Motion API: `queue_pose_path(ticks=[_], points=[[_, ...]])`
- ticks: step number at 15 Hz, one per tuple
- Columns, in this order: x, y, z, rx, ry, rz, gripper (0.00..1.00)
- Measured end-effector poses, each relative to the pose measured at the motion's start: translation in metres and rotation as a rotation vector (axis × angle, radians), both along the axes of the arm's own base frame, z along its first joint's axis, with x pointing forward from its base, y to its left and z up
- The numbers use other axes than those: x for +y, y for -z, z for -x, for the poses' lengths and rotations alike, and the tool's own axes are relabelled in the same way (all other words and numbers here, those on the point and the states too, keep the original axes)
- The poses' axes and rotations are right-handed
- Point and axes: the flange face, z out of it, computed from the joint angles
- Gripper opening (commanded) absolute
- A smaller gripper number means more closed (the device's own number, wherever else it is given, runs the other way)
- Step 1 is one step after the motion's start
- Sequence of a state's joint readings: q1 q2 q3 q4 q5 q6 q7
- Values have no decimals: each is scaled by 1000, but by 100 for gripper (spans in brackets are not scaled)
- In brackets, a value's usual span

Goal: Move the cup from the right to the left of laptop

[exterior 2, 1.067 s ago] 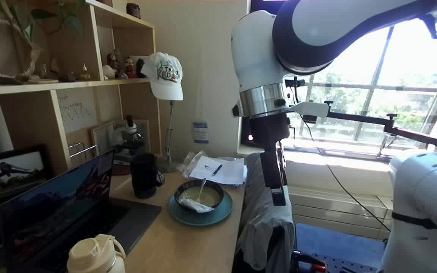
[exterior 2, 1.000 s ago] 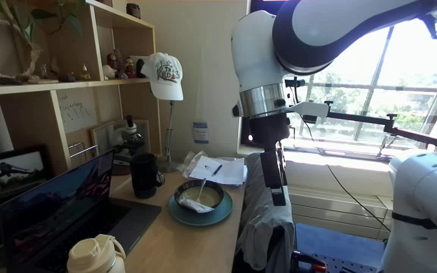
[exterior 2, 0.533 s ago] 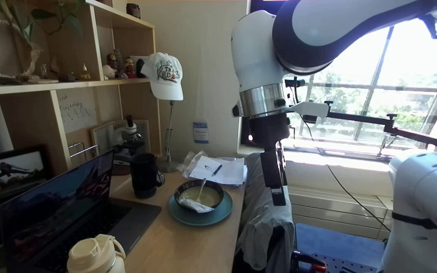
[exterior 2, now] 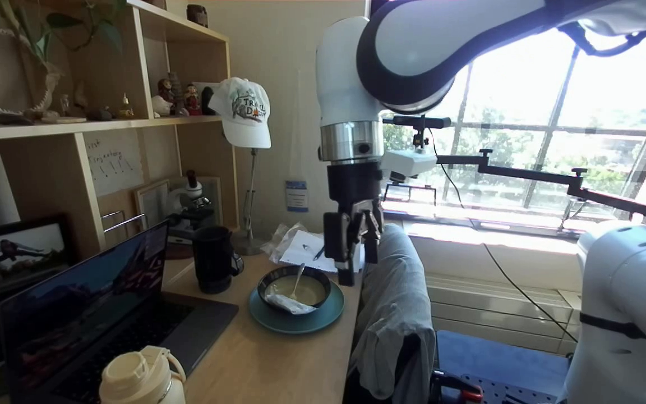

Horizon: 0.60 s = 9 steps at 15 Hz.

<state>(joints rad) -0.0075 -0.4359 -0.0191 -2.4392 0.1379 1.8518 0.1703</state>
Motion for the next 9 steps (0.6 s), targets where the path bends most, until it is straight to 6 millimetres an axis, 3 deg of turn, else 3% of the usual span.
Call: queue_pose_path(ticks=[5, 9], points=[[-30, -18, -79, -109, 184, 23, 100], [-55, -37, -129, -171, 299, 37, 100]])
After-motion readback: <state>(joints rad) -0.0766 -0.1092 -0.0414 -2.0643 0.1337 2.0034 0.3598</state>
